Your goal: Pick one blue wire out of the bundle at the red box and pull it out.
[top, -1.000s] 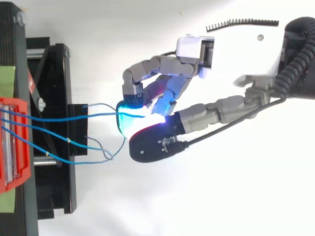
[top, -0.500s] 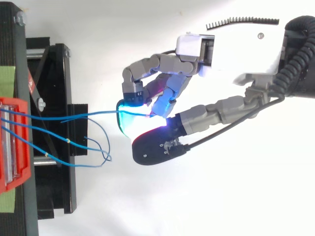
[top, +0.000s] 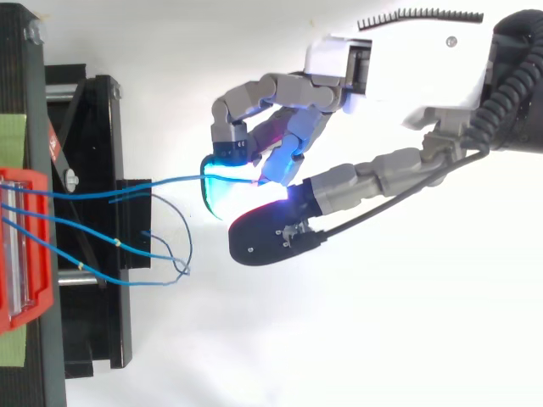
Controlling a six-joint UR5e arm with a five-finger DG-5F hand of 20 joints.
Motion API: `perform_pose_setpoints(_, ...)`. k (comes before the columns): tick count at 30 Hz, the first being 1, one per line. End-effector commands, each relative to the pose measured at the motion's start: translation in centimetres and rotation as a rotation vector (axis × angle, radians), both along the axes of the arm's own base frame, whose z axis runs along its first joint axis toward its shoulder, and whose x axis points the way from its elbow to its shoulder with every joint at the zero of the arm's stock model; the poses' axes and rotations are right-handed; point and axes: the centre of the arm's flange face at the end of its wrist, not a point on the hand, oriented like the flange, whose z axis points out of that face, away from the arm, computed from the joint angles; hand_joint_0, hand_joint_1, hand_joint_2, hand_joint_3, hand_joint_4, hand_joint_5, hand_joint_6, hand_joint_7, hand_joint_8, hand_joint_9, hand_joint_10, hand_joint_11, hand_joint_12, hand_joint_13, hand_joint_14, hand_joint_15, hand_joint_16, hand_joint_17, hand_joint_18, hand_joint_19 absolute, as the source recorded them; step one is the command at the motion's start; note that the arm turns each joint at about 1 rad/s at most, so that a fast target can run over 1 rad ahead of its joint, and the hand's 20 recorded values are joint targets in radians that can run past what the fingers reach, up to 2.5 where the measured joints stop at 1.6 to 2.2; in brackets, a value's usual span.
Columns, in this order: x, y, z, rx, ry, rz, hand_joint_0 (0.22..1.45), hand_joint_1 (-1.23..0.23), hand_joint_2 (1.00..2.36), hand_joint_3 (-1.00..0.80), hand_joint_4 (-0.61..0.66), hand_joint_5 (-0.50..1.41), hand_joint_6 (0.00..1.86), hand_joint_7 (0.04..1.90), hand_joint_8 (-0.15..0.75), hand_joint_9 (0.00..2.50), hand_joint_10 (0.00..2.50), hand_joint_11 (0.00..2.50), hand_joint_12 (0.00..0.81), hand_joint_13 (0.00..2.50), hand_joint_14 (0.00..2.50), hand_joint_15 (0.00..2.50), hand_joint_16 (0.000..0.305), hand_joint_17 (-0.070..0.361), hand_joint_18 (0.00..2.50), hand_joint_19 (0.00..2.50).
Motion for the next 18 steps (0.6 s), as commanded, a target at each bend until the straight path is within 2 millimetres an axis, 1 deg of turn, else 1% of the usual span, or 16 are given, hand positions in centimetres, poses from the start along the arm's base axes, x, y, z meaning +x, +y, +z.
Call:
perform_pose_setpoints(1, -0.06, -0.40, 0.00, -0.010, 0.002, -0.016, 0.57, -0.66, 1.01, -0.27, 0.25, -0.05, 0.55, 1.24, 0.244, 1.10, 0.02, 0.60, 0.375, 0.60, 0.02, 0.39, 0.061, 0.138, 0.39, 0.54)
perform_pose_setpoints(3, -0.11, -0.57, 0.11, -0.020, 0.002, -0.031, 0.57, -0.66, 1.01, -0.28, 0.22, -0.05, 0.55, 1.26, 0.237, 1.10, 0.03, 0.61, 0.363, 0.59, 0.02, 0.40, 0.059, 0.133, 0.38, 0.54)
perform_pose_setpoints(9, -0.15, -1.04, 0.17, -0.057, 0.002, -0.085, 0.58, -0.66, 1.02, -0.26, 0.22, -0.05, 0.56, 1.26, 0.237, 1.09, 0.02, 0.61, 0.363, 0.59, 0.02, 0.40, 0.058, 0.131, 0.38, 0.55)
perform_pose_setpoints(18, -0.02, -1.06, 0.32, -0.076, -0.005, -0.086, 0.58, -0.70, 1.01, -0.23, 0.22, -0.06, 0.62, 1.13, 0.256, 1.10, 0.03, 0.64, 0.380, 0.60, 0.02, 0.39, 0.061, 0.138, 0.41, 0.54)
